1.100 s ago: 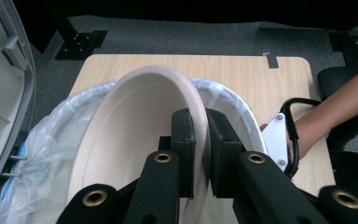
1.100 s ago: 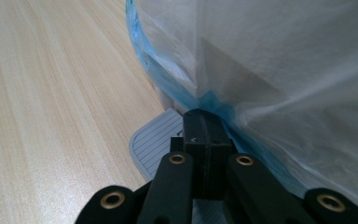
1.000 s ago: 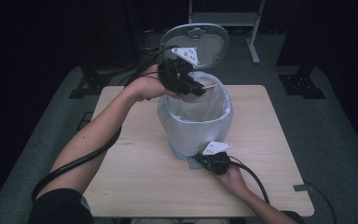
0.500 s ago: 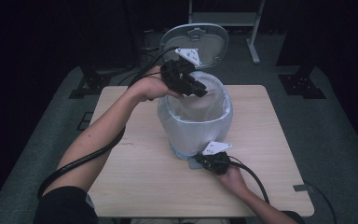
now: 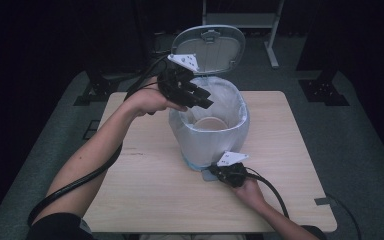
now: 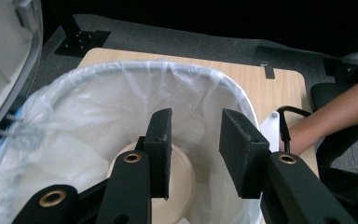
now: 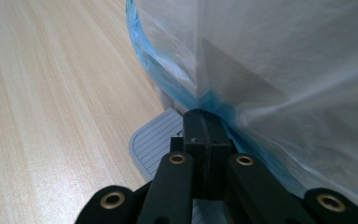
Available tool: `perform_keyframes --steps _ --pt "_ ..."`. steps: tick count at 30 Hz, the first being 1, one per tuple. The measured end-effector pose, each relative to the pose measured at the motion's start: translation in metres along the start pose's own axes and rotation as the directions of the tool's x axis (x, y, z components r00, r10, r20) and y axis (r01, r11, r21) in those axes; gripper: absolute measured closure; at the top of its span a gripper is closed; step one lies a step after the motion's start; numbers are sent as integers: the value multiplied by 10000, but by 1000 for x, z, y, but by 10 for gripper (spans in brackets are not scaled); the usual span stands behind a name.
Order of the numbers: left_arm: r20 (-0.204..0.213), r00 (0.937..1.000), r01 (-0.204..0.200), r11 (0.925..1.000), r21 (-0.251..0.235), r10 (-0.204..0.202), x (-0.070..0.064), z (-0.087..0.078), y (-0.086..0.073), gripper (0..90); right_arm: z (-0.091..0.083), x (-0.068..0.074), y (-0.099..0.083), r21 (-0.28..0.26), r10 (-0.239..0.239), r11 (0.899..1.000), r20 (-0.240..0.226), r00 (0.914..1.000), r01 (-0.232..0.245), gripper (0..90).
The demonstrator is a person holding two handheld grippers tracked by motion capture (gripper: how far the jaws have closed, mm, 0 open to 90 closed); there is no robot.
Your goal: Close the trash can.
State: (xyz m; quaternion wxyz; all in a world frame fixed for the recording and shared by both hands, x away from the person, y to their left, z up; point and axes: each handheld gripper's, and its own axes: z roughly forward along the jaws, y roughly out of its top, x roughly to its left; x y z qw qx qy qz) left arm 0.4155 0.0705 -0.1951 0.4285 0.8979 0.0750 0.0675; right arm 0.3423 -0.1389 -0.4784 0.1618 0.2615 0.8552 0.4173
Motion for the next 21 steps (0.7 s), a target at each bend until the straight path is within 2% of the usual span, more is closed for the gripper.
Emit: perform_keyframes --steps 7,21 --pt "-119 9992 382 9987 -338 -386 -2 -16 -16 574 0 0 0 28 -9 10000 7 10000 9 900" --pt "-402 9955 818 9930 -847 -854 -8 -42 -48 535 0 1 0 22 53 10000 26 10000 -53 900"
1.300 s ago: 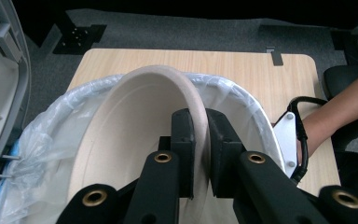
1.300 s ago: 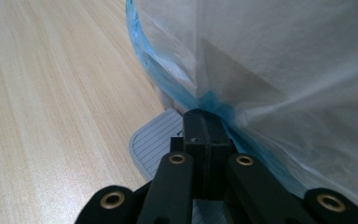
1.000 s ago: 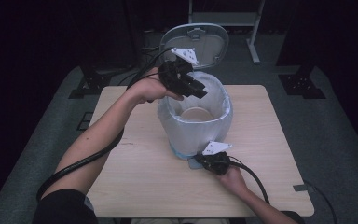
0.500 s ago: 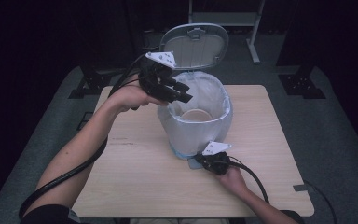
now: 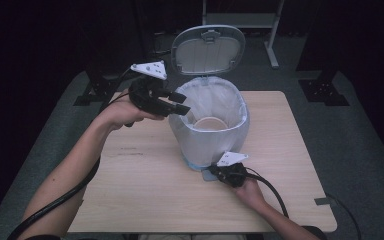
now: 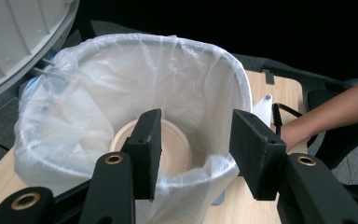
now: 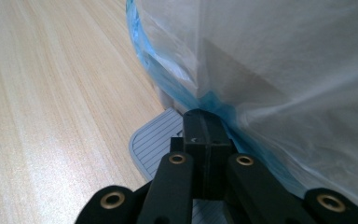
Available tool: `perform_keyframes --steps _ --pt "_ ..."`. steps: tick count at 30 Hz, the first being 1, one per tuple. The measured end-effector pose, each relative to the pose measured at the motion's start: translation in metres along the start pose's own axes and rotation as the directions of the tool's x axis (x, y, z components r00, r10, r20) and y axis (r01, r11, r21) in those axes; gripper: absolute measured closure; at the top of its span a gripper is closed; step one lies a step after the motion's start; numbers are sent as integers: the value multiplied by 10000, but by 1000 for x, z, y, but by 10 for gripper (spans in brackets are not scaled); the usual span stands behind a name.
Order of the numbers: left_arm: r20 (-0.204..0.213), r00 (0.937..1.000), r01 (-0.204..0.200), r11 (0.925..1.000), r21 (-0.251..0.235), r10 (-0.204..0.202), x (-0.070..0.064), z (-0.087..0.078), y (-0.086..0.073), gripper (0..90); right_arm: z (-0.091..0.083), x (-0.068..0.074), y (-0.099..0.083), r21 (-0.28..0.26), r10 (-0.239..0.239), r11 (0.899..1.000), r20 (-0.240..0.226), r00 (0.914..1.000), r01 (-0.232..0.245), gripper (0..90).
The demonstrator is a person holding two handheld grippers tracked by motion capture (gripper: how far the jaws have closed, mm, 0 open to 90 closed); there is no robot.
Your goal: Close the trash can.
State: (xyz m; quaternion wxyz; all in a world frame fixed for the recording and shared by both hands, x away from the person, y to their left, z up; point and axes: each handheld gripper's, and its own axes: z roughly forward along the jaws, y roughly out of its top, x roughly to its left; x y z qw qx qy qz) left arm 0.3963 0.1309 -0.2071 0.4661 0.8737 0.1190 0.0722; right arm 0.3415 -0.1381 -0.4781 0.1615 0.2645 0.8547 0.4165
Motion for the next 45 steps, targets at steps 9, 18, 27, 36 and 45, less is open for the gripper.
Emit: perform_keyframes --steps 9,18,27,36,45 --pt "-229 9991 340 9990 -278 -346 -1 -14 -20 506 0 0 0 20 13 10000 9 10000 -13 900" --pt "-480 9969 597 9974 -412 -616 -2 -29 -43 485 0 0 0 12 -61 10000 39 10000 61 900" --pt "-707 9935 860 9953 -439 -889 -4 -42 -71 473 0 1 1 23 -29 10000 77 10000 29 900" --pt "-985 9875 1163 9906 -718 -1230 -6 -53 -99 461 0 2 1 44 -55 10000 113 9999 55 900" --pt "-1103 9827 1414 9873 -720 -1488 -8 -54 -121 455 0 3 1 69 -156 9999 214 9996 154 900"
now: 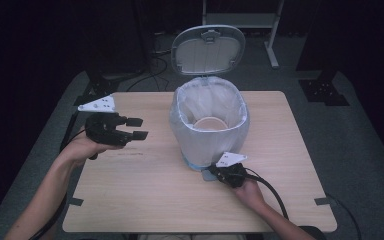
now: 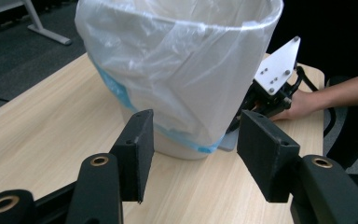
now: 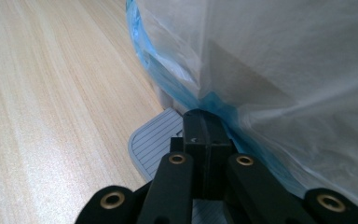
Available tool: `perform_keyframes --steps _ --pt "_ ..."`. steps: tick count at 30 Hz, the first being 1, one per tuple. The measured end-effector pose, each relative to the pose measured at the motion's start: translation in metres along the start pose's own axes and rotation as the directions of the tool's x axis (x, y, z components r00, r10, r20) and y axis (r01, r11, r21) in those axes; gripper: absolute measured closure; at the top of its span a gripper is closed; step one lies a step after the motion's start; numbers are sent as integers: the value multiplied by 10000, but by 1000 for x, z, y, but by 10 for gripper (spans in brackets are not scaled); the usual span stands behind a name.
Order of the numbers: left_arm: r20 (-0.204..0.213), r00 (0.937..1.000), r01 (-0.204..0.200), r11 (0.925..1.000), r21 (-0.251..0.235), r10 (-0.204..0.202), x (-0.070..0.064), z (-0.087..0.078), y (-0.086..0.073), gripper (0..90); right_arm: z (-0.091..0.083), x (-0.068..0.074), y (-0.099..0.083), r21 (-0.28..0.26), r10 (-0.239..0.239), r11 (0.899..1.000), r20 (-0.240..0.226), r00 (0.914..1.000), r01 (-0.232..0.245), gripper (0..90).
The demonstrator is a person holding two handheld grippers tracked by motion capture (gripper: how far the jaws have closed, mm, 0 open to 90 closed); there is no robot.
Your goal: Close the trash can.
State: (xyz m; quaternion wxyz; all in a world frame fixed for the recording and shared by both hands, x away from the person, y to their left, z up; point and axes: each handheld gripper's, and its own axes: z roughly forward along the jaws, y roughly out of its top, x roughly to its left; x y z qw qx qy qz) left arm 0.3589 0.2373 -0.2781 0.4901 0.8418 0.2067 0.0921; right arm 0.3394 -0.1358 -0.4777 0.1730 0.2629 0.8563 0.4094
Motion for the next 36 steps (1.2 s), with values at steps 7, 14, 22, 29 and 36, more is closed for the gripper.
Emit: perform_keyframes --steps 7,14,22,29,36 --pt "-58 9998 172 9998 50 -171 1 0 -15 442 -7 4 2 -32 -116 9999 163 9998 117 898" --pt "-156 9993 344 9994 -25 -344 3 -4 -27 435 -55 10 -11 -321 -345 9989 -215 9992 338 789" --pt "-379 9989 259 9996 -114 -263 1 -1 -45 399 -97 -12 -37 99 246 9997 -185 9995 -244 694" --pt "-716 9971 228 9991 -361 -254 0 2 -65 347 -111 -33 -45 -32 865 9963 60 9962 -864 624" --pt "-937 9951 280 9984 -493 -325 -3 5 -86 292 -123 -52 -56 -48 1301 9915 561 9899 -1301 561"
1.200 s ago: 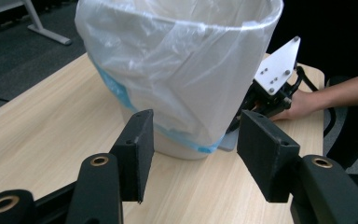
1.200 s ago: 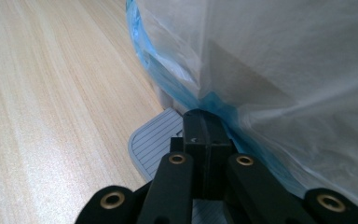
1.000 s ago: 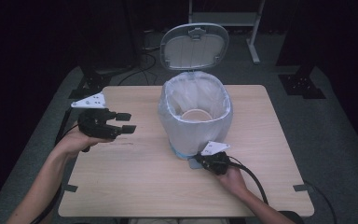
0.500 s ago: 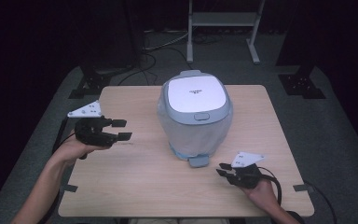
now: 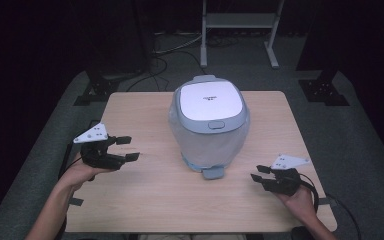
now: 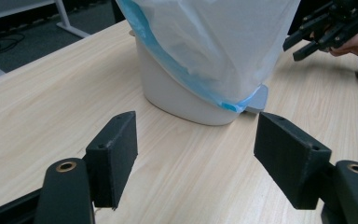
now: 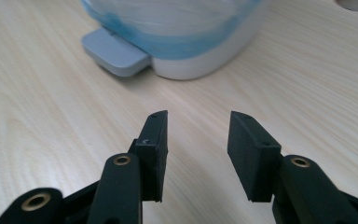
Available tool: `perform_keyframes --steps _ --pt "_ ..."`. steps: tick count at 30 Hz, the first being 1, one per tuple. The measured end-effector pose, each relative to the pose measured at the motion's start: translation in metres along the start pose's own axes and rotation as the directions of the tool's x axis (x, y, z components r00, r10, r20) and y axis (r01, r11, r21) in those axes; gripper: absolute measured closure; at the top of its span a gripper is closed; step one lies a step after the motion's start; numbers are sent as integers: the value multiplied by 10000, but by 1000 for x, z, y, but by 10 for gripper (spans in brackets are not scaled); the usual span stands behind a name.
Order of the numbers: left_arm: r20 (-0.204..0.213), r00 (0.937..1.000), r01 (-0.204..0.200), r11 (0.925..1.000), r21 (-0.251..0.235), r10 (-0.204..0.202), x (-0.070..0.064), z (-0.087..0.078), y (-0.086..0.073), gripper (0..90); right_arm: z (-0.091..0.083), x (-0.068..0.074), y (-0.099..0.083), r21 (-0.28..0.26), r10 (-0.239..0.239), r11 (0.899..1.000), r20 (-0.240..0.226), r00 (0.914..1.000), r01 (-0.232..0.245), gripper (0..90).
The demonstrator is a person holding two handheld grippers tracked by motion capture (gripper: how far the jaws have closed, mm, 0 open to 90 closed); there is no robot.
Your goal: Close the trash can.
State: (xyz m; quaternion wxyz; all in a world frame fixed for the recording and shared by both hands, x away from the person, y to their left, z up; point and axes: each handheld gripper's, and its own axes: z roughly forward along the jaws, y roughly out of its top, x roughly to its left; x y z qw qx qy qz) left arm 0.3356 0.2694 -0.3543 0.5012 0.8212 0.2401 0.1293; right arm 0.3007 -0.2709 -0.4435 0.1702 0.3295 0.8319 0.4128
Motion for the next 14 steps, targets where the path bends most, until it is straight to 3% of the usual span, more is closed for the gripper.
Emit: perform_keyframes --steps 9,14 --pt "-208 9995 251 9996 -92 -253 -4 3 -22 237 -23 -22 -15 -275 516 9983 372 9980 -506 503" --pt "-184 9994 276 9996 -103 -278 -6 6 -28 213 -29 -25 -24 -349 740 9968 393 9965 -726 465"
